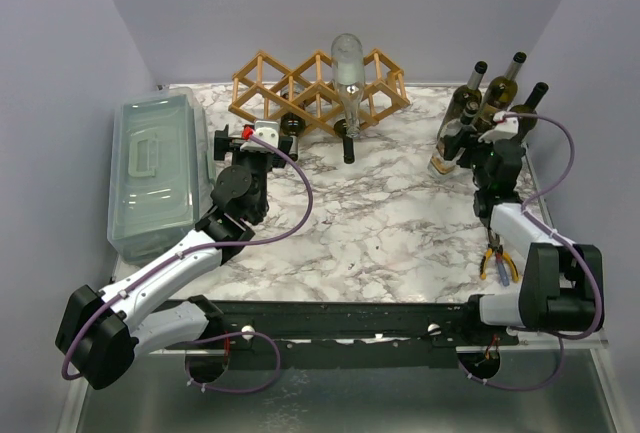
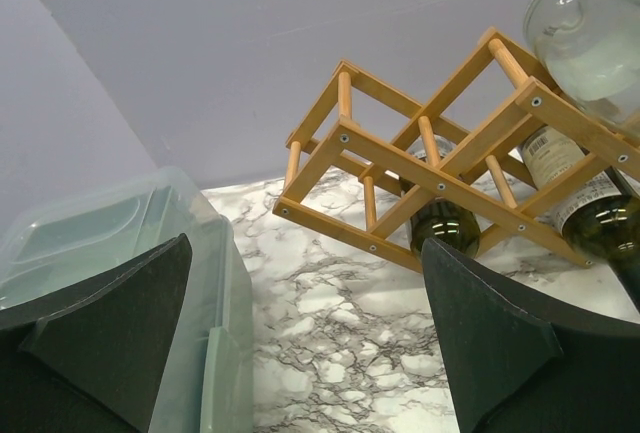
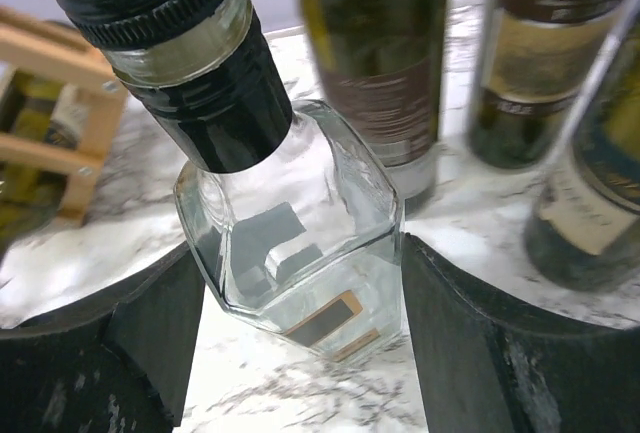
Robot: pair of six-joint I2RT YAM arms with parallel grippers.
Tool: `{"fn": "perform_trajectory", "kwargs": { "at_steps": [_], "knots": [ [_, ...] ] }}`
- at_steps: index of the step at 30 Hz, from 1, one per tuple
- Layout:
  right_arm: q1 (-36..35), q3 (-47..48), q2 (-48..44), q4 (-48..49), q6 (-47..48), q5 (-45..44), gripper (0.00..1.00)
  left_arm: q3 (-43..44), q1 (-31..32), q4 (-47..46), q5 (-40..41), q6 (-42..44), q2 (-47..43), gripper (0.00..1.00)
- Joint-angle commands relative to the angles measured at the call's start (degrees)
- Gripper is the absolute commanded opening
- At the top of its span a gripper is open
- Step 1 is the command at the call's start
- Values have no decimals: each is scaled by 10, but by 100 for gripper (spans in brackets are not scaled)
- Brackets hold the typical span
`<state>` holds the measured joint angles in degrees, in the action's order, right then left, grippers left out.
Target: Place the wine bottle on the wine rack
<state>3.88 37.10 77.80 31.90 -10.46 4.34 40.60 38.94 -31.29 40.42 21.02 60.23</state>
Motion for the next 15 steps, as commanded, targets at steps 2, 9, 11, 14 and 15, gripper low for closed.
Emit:
{"fn": "perform_trajectory", "kwargs": {
  "at_steps": [2,9,11,14,15],
  "knots": [
    [-74,-45,-27,-31,-28,53,35,17,-4,-3,-8,-1,0,99],
    [-204,-69,-59,-59,-41,35,33,18,-5,-2,-5,1,-1,99],
    [-239,-78,-71,-71,-34,21,33,17,-4,-2,-4,0,-2,99],
    [-299,-81,-82,-99,-14,-7,35,18,-5,-1,-4,1,-4,99],
    [-319,-81,-85,-104,-10,-18,36,18,-5,-1,-5,0,-4,99]
  ]
}}
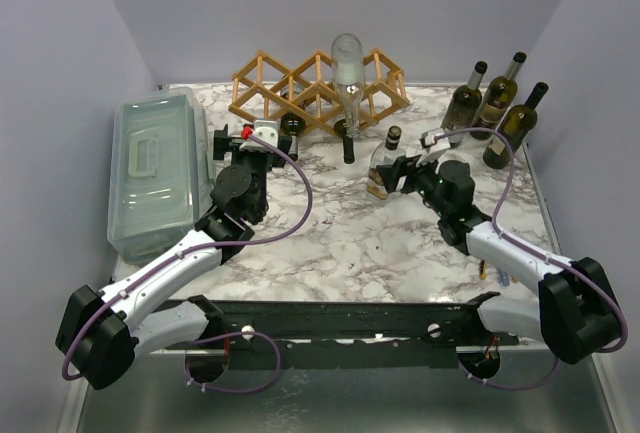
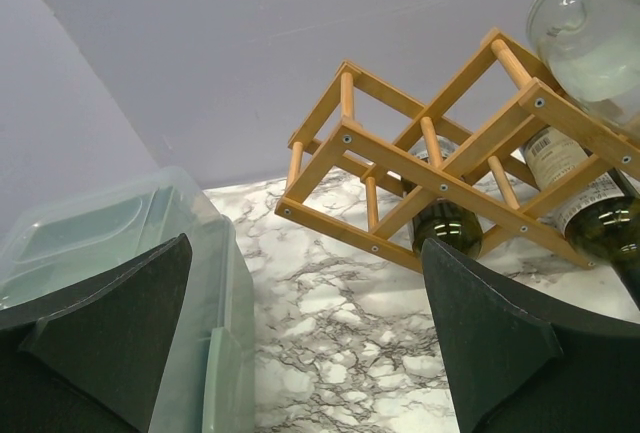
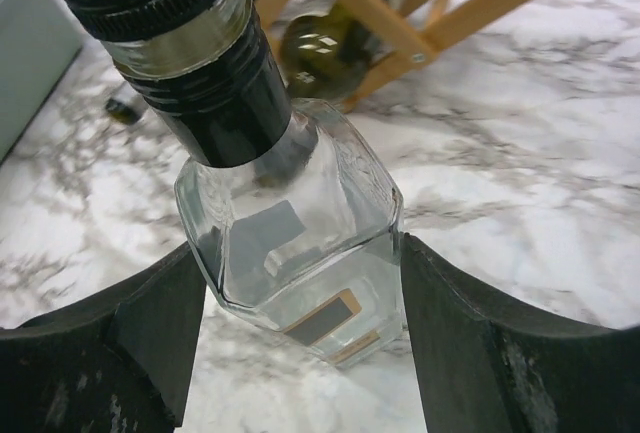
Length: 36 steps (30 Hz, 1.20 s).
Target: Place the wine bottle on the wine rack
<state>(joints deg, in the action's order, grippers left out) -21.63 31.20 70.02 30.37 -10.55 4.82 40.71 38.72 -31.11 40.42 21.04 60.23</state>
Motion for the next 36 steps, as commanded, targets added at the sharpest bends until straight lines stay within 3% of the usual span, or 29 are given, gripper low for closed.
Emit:
{"fn": "perform_trajectory", "kwargs": {
  "at_steps": [1,5,21,23,25,36],
  "knots": [
    [-88,-21,-8,-96,-4,-31,37,17,-3,-3,-5,-1,-4,99],
    [-142,-21,-10,-111,-5,-61,43,18,-2,-1,-5,-1,-4,99],
    [-172,0,-4,-164,16,-67,78,20,-2,10,3,-20,6,99],
    [-172,-5,-13,-168,21,-68,85,20,-2,11,4,-20,8,99],
    [-172,-13,-23,-170,26,-68,99,21,-2,12,6,-20,9,99],
    [-172,-93,-60,-58,38,-64,100,24,-2,15,9,-17,5,99]
  ]
}}
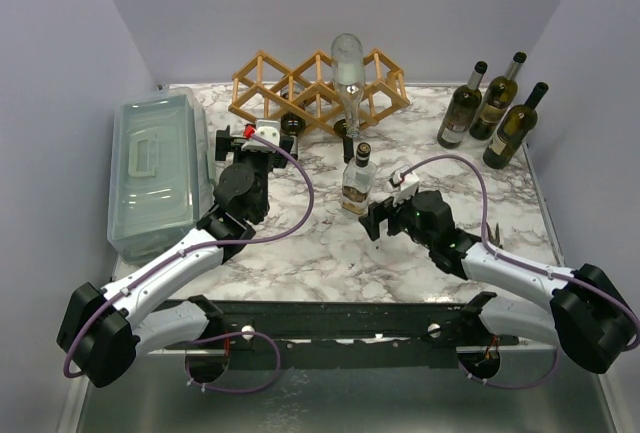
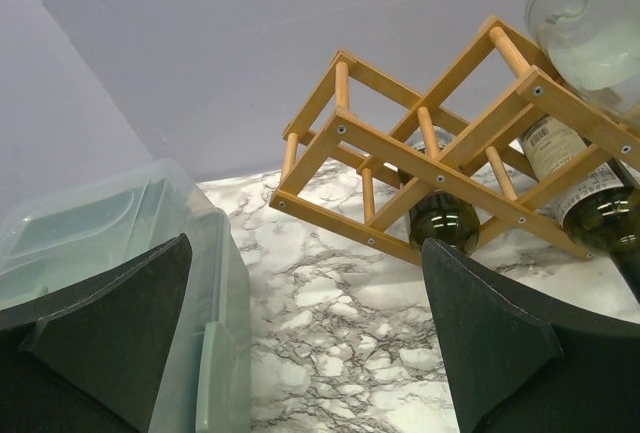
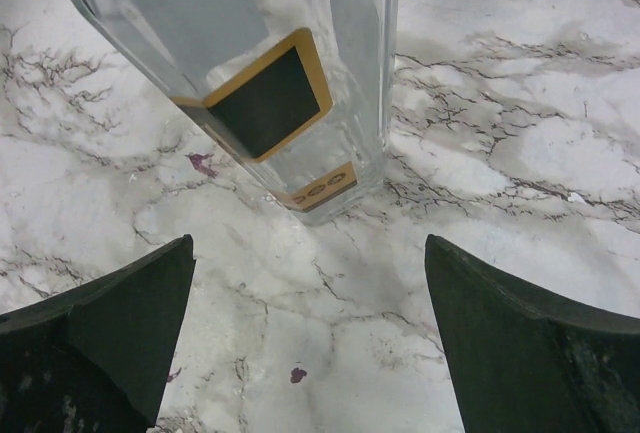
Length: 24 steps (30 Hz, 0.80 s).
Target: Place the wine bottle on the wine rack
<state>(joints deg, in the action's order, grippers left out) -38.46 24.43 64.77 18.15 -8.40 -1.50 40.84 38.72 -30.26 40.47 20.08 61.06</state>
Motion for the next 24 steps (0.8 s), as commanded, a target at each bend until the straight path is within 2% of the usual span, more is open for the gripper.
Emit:
{"fn": "perform_trajectory", "kwargs": {
  "at_steps": [1,5,10,15,24],
  "knots": [
    [-4,-25,-3,73,19,-6,100,22,-2,6,7,-7,-5,99],
    [-3,-28,27,121,35,-20,100,22,-2,7,5,-9,-14,99],
    [-4,-30,77,210,76,32,100,22,-2,8,5,-9,-21,99],
    [0,-13,131,257,117,23,100,23,-2,8,7,-6,-27,99],
    [28,12,217,334,134,112,100,24,-2,8,5,-6,-37,99]
  ]
}}
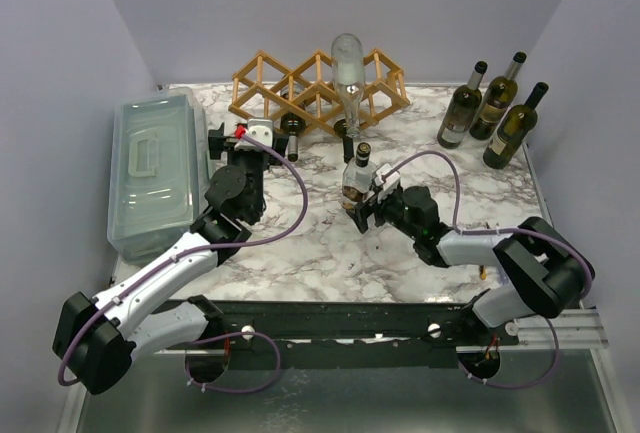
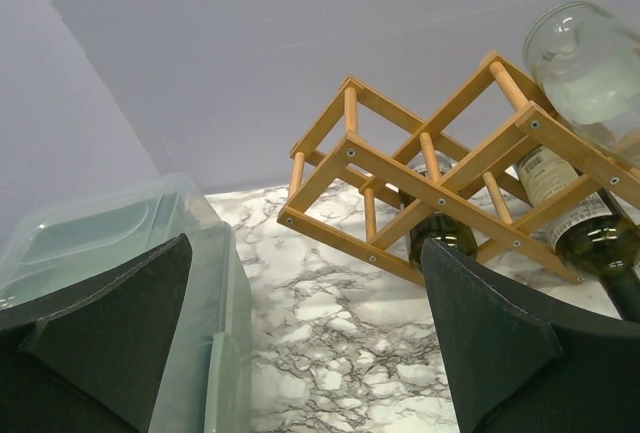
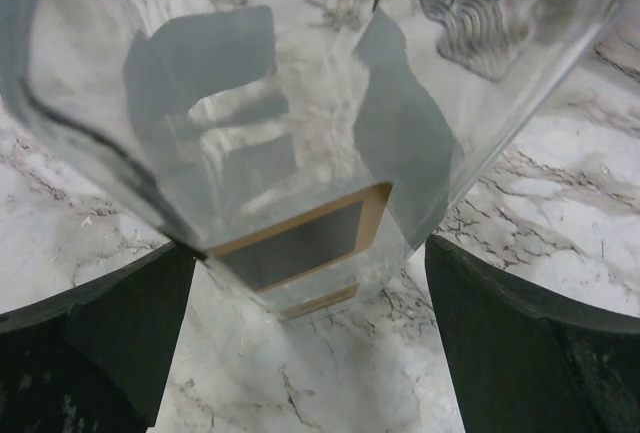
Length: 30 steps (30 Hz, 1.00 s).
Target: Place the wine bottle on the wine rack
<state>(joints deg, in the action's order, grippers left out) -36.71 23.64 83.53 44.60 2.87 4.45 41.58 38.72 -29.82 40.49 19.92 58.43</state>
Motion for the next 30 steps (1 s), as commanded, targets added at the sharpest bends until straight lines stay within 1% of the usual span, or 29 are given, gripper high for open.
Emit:
{"fn": "perform_trajectory", "kwargs": {
  "at_steps": [1,4,6,10,12,14,16,18,20,24,26,30],
  "knots": [
    [12,24,40,72,22,58,100,17,-2,5,4,-5,-10,99],
    [16,30,61,94,23,76,97,17,-2,6,4,-6,-10,99],
    [17,35,74,99,29,85,92,21,-2,12,4,-10,-11,99],
    [17,39,80,92,43,113,70,38,-2,49,-14,-53,-25,99],
    [16,35,71,91,44,122,58,59,-1,90,-32,-80,-25,99],
    [17,38,61,69,55,133,48,95,-2,152,-36,-130,-27,99],
    [16,48,48,33,68,144,39,140,-2,248,-35,-214,-32,99],
    [16,56,32,10,79,161,31,185,-3,356,-54,-292,-42,99],
    [14,63,22,-10,92,172,24,225,-3,460,-103,-336,-53,99],
    [-3,79,8,-53,129,173,13,283,-4,615,-193,-409,-76,99],
    [-17,83,0,-71,154,164,9,305,-4,684,-224,-454,-85,99],
    [-48,79,-24,-83,206,141,1,325,-4,779,-309,-532,-99,99]
  ]
}}
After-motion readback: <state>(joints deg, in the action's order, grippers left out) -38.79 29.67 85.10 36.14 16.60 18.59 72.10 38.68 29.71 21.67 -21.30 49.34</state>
